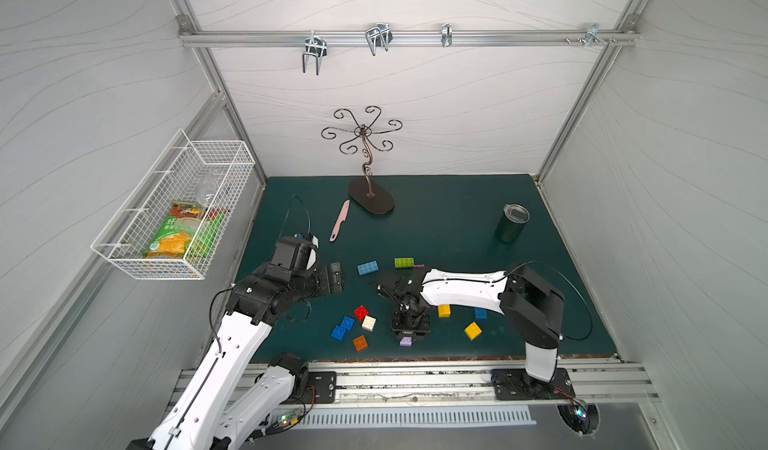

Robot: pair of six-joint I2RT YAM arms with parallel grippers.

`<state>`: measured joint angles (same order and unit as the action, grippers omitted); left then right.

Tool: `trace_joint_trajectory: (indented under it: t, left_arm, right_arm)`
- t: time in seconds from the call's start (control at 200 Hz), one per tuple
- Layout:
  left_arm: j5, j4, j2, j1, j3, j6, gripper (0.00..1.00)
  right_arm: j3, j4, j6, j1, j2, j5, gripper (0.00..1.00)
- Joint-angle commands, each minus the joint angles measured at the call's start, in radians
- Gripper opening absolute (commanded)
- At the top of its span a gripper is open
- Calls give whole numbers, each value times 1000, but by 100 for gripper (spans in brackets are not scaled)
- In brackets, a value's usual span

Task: Assemble the number 1 with lego
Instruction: Move the lego brick at the center of the board.

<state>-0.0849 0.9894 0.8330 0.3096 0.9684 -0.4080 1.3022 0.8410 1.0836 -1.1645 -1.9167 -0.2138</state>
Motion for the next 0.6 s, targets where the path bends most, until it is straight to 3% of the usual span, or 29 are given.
trace_joint_trajectory:
  t: [0.0, 0.255, 0.395, 0.475, 0.595]
  left_arm:
    - [4, -32, -8, 6, 1, -2, 98]
    - [-53, -5, 41, 25, 38, -16, 98]
    - [-154, 6, 67, 36, -7, -132, 91]
    - [-148, -20, 47, 94, -72, -210, 90]
    - [-32, -16, 24, 235, -114, -298, 89]
  right_arm:
    - [72, 72, -64, 24, -40, 58, 18]
    - [193, 92, -174, 108, -126, 98, 19]
    - [239, 96, -206, 125, -173, 97, 23]
    - [252, 99, -215, 125, -178, 96, 30]
    - [254, 97, -215, 127, -148, 100, 48]
